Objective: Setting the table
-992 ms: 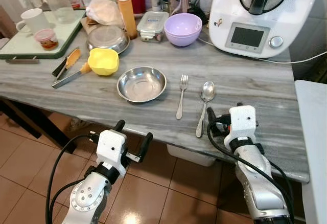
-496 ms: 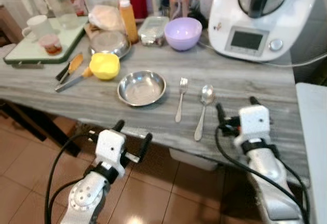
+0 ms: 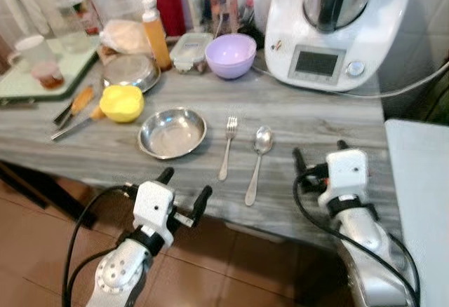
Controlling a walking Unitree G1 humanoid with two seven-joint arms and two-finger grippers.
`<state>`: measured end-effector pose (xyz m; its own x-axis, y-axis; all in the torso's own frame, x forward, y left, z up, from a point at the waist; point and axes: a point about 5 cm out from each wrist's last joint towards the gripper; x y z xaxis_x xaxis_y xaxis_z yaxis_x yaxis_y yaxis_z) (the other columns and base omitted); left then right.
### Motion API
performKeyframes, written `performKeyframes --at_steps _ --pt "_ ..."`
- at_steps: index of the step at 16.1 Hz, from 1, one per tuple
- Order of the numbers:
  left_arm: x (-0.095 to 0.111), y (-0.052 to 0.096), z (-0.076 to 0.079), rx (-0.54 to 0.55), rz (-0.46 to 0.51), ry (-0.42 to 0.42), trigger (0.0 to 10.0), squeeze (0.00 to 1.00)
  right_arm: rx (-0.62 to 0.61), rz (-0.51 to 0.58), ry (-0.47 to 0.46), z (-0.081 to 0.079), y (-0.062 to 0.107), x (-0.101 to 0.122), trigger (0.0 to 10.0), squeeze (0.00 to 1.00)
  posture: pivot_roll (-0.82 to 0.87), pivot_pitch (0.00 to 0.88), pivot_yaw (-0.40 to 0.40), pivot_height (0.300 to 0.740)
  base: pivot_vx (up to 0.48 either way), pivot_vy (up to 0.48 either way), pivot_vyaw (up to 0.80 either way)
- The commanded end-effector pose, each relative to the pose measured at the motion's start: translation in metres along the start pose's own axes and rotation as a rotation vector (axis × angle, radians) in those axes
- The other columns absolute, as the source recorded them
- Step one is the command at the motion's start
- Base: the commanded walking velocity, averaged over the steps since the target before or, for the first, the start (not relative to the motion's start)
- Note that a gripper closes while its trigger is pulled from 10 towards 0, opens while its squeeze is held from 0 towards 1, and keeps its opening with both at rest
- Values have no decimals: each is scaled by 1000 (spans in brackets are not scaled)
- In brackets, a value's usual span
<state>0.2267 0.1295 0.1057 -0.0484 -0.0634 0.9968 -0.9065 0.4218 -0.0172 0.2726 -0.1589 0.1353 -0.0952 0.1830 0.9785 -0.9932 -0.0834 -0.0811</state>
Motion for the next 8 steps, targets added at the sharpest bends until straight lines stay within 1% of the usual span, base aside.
performKeyframes --at_steps 1,4,5,8 --pt "-2 5 -6 16 -19 -10 10000 0 29 7 -23 -6 -1 4 10000 0 -142 140 85 740 0 0 0" --pt "-1 6 -5 8 -22 -13 10000 0 72 1 -55 -15 -5 6 10000 0 -140 144 88 740 0 0 0" --pt "0 6 -6 4 -21 -14 10000 0 86 -7 -89 -20 -7 7 10000 0 -138 147 92 740 0 0 0" --pt "3 8 -6 -6 -21 -16 10000 0 123 -22 -144 -30 -10 9 10000 0 -130 154 95 740 0 0 0"
Point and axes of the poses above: a point about 5 cm out from each wrist's last joint towards the gripper, its own y axis pointing back from the gripper into the wrist, its own x axis along the axis of the wrist's last joint, z = x × y, and after that the axes turned 1 degree about -y, right-handed
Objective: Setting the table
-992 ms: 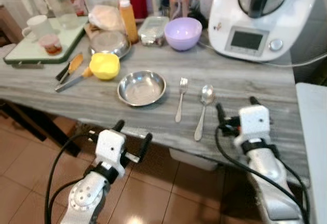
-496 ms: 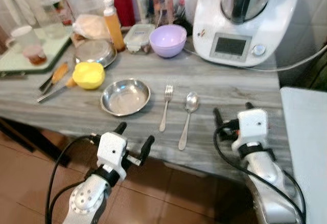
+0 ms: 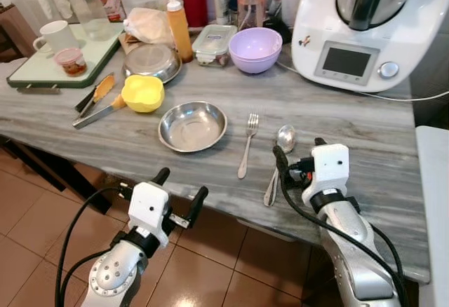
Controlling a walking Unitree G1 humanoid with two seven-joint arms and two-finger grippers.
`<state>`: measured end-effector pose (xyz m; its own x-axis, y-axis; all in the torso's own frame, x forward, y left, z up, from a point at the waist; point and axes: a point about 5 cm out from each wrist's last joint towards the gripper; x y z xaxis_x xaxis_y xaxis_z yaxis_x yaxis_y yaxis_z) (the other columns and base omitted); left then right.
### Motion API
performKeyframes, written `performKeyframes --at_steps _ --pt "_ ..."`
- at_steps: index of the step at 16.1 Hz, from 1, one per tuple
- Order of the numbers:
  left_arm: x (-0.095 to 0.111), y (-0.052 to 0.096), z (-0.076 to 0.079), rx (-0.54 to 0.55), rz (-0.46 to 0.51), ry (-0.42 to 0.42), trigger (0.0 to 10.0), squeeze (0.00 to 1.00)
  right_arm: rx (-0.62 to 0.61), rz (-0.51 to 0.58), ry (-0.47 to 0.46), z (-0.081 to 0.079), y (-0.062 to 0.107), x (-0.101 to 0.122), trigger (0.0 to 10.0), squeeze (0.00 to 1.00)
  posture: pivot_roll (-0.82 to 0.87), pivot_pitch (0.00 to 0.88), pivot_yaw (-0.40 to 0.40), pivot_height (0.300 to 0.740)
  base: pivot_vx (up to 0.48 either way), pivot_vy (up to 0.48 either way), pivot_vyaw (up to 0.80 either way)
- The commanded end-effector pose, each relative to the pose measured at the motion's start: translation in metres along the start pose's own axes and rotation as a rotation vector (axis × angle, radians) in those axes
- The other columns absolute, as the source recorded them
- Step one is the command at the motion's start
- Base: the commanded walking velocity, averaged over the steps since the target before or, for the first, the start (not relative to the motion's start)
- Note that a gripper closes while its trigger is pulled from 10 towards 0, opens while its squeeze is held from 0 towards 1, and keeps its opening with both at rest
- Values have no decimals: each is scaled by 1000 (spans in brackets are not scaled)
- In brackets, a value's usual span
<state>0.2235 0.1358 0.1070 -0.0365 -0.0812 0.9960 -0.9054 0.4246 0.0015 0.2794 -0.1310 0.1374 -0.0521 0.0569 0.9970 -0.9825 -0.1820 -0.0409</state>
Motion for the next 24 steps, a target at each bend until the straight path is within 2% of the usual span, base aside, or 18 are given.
performKeyframes --at_steps 1,6,8,9,10,11,12,13,14,15,20,24 --pt "2 3 -2 -4 -5 -7 10000 0 31 -14 -18 -7 -1 0 10000 0 -127 156 94 740 0 0 0" --pt "1 5 -1 -1 -12 -1 10000 0 10 -85 -50 -7 3 -11 10000 0 -124 156 94 740 0 0 0" --pt "-1 4 -2 -3 -15 1 10000 0 -21 -133 -97 -3 0 -16 10000 0 -122 152 95 740 0 0 0" --pt "-1 4 -2 -4 -15 0 10000 0 -22 -147 -110 -3 -1 -17 7059 0 -122 152 95 740 0 0 0" --pt "-2 4 -2 -6 -15 0 10000 0 -25 -157 -128 -4 -3 -18 2471 0 -121 151 98 740 0 0 0" --pt "-2 3 -2 -8 -15 0 10000 0 -28 -165 -140 -5 -5 -18 980 0 -121 151 97 740 0 0 0" --pt "-2 3 -2 -9 -15 1 10000 0 -29 -167 -150 -6 -7 -18 1098 0 -121 151 97 740 0 0 0" --pt "-2 3 -2 -9 -15 2 10000 0 -27 -164 -153 -6 -9 -17 2392 0 -122 151 97 740 0 0 0" --pt "-2 3 -2 -9 -16 4 10000 0 -22 -161 -159 -8 -13 -14 3098 0 -123 151 97 740 0 0 0" --pt "-2 3 -1 -9 -15 5 10000 0 -19 -163 -164 -9 -15 -14 3373 0 -123 151 97 740 0 0 0" --pt "2 3 1 -5 -11 5 10000 0 -15 -227 -199 -16 -15 -21 3686 0 -114 149 93 740 0 0 0" --pt "5 3 2 -8 -8 5 10000 0 -37 -263 -198 -12 -12 -25 3882 0 -111 149 93 740 0 0 0"
Point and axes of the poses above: a point about 5 cm out from each wrist's last joint towards the gripper, its own y axis pointing back from the gripper into the wrist, its own x axis along the axis of the wrist's last joint, z = x × y, and after that the axes turned 1 degree about -y, right-handed
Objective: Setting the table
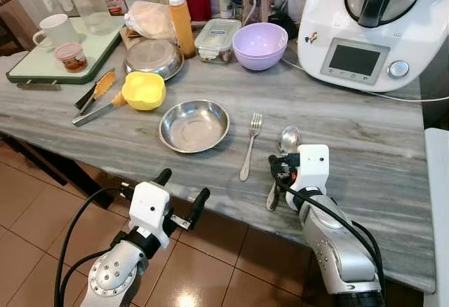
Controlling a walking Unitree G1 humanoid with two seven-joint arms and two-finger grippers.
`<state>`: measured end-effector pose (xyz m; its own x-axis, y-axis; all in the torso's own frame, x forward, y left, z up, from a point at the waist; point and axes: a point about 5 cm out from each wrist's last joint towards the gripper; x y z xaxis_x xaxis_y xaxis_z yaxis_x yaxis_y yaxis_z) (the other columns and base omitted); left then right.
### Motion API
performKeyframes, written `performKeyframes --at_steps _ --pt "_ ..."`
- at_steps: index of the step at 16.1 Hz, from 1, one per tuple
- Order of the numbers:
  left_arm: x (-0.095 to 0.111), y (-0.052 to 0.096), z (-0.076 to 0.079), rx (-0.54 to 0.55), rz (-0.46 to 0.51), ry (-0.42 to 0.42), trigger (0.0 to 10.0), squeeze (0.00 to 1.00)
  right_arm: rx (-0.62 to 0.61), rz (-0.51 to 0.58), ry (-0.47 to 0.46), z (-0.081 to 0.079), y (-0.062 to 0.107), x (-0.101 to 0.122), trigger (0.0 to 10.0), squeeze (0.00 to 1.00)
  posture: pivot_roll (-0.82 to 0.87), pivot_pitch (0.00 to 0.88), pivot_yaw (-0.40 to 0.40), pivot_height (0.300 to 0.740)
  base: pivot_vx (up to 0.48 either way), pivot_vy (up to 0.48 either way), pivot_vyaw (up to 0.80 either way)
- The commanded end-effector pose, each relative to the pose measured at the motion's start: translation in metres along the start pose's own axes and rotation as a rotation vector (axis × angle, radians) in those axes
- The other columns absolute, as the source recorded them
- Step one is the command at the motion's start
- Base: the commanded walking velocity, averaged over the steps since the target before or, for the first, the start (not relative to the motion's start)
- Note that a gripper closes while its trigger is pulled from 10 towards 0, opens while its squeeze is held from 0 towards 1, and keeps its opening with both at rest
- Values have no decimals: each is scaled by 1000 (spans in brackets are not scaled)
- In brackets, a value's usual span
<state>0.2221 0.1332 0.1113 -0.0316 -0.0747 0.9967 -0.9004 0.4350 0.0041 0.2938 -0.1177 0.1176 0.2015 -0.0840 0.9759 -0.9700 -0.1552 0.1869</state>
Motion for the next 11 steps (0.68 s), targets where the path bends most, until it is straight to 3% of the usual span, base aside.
performKeyframes --at_steps 1,3,4,5,11 --pt "1 2 0 2 -6 -3 10000 0 -22 -48 -15 3 2 -8 3961 0 -113 148 95 740 0 0 0" --pt "1 2 0 0 -8 -2 10000 0 -46 -74 -12 5 0 -11 3569 0 -115 147 95 740 0 0 0" --pt "0 2 0 0 -9 -1 10000 0 -52 -85 -5 6 0 -12 2863 0 -115 145 95 740 0 0 0" --pt "-1 2 -1 2 -12 -1 10000 0 -56 -95 -8 7 -1 -13 1451 0 -114 144 94 740 0 0 0" --pt "-4 2 -2 7 -18 1 10000 0 -68 -110 -6 10 -9 -11 1529 0 -112 143 91 740 0 0 0"
Point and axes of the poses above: a point about 5 cm out from each wrist's last joint towards the gripper, its own y axis pointing back from the gripper into the wrist, its own x axis along the axis of the wrist's last joint, z = x × y, and after that the axes turned 1 degree about -y, right-handed
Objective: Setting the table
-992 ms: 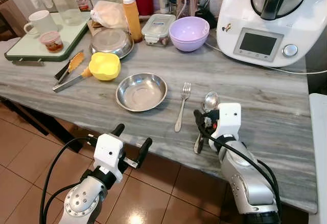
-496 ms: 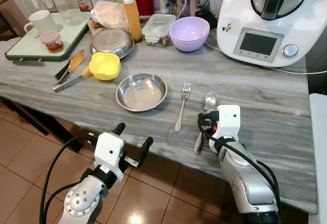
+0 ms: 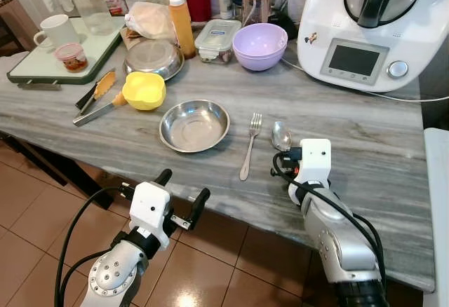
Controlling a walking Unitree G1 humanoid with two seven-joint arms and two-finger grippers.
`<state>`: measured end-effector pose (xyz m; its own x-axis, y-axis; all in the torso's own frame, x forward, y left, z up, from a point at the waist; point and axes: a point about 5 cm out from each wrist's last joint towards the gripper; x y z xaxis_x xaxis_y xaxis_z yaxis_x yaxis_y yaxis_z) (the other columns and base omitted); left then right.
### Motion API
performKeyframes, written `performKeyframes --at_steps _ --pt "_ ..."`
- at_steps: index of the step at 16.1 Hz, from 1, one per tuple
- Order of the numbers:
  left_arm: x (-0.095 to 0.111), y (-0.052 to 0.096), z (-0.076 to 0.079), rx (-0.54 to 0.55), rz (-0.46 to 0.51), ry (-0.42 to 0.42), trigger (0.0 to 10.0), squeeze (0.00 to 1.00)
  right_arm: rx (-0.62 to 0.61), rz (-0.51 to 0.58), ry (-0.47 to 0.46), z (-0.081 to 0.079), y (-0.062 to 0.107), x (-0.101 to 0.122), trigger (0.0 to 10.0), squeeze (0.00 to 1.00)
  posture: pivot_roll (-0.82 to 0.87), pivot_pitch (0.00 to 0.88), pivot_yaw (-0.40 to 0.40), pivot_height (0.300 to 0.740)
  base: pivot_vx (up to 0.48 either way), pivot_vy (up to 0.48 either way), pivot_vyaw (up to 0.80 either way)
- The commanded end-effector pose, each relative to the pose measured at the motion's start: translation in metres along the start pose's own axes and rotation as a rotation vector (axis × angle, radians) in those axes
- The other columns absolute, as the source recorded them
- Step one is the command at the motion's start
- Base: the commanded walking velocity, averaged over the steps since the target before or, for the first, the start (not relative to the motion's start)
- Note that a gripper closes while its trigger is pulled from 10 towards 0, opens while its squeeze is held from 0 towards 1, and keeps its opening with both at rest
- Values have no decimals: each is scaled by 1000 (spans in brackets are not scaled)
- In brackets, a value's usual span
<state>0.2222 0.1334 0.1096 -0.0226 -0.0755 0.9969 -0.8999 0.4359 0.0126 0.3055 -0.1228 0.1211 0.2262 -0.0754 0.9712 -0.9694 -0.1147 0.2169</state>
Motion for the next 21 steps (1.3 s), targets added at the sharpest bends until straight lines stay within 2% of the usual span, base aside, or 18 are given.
performKeyframes --at_steps 1,6,7,8,10,17,21 --pt "-3 2 -3 9 -9 -2 10000 0 -27 -83 -17 4 -1 -16 1176 0 -112 143 92 740 0 0 0" --pt "-2 1 -3 11 -7 -5 10000 0 -43 -87 -79 -1 -6 -17 667 0 -108 143 93 740 0 0 0" --pt "-1 1 -3 10 -7 -5 10000 0 -48 -91 -105 -3 -8 -18 627 0 -103 144 100 740 0 0 0" --pt "-1 1 -3 9 -7 -6 10000 0 -53 -100 -143 -4 -9 -18 0 0 -103 144 100 740 0 0 0" --pt "0 0 -3 6 -6 -10 10000 0 -65 -83 -218 -8 -16 -14 0 0 -101 144 106 740 0 0 0" --pt "2 0 -2 7 -4 -10 10000 0 -127 -38 -246 -3 -27 -4 0 0 -95 143 107 740 0 0 0" --pt "-2 0 -3 8 -8 -5 10000 0 -136 -32 -277 -5 -32 -3 0 0 -96 144 106 740 0 0 0"
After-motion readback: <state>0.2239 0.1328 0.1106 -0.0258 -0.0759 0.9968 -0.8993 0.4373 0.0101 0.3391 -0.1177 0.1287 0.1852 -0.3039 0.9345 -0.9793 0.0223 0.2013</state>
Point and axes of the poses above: a point about 5 cm out from each wrist's last joint towards the gripper, its own y axis pointing back from the gripper into the wrist, its own x axis along the axis of the wrist's last joint, z = x × y, and after that the axes turned 1 degree about -y, right-handed
